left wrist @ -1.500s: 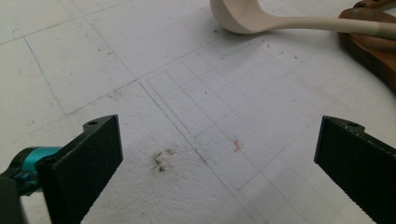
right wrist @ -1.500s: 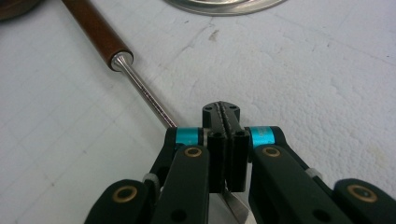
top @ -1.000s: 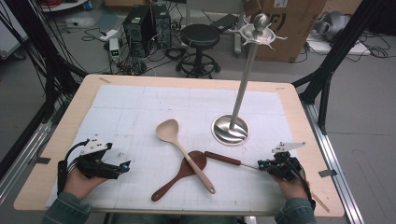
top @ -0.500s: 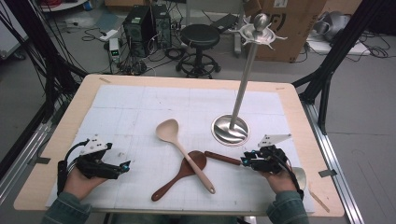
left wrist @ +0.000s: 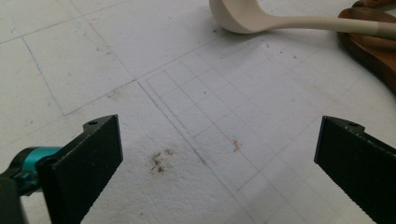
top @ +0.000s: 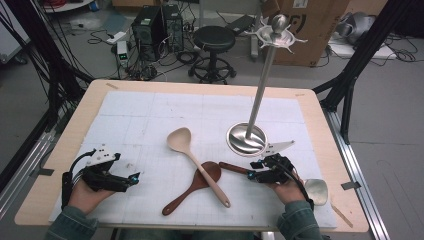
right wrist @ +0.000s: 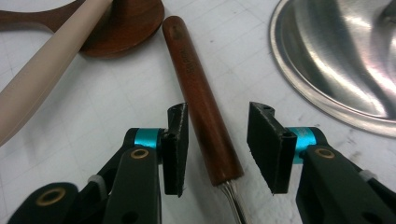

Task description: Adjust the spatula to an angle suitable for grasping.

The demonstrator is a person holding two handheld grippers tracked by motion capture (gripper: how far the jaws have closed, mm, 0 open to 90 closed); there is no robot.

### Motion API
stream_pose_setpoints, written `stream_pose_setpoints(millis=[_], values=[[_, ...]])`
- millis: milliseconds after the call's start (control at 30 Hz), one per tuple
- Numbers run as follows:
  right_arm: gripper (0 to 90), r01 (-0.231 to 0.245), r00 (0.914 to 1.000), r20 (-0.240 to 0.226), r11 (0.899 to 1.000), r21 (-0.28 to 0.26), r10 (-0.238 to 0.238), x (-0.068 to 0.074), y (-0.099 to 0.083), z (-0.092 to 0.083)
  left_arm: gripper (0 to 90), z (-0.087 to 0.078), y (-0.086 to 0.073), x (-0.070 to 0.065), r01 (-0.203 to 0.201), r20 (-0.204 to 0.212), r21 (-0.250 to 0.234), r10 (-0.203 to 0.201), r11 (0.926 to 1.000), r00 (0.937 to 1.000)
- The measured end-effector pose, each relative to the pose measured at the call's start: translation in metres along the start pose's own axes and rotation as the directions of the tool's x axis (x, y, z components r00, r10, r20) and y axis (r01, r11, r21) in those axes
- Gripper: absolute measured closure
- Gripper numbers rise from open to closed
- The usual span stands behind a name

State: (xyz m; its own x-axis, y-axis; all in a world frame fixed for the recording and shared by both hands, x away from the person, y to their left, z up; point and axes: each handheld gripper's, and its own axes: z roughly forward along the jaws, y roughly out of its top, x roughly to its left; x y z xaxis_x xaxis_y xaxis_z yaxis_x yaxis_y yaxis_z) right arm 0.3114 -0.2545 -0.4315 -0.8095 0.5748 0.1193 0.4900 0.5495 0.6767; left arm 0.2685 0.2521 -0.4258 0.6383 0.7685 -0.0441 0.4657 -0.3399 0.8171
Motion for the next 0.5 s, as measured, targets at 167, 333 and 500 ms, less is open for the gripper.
stream_pose_setpoints(millis=[167, 333, 500], values=[[58.3, 0.024, 0.9997, 0.005, 0.999, 0.027, -0.024, 0.003, 0.002, 0.007, 1.6, 0.0, 0.0, 0.0, 0.001, -0.001, 0.002, -0.001, 1.0, 1.0], [59.5, 0.04, 0.9992, 0.007, 0.999, 0.035, -0.04, 0.004, 0.003, 0.009, 1.6, 0.0, 0.0, 0.0, -0.001, 0.001, 0.002, 0.001, 1.0, 1.0], [61.1, 0.062, 0.998, 0.01, 0.997, 0.047, -0.063, 0.005, 0.004, 0.013, 1.6, 0.0, 0.0, 0.0, -0.005, 0.0, 0.004, 0.005, 1.0, 1.0]])
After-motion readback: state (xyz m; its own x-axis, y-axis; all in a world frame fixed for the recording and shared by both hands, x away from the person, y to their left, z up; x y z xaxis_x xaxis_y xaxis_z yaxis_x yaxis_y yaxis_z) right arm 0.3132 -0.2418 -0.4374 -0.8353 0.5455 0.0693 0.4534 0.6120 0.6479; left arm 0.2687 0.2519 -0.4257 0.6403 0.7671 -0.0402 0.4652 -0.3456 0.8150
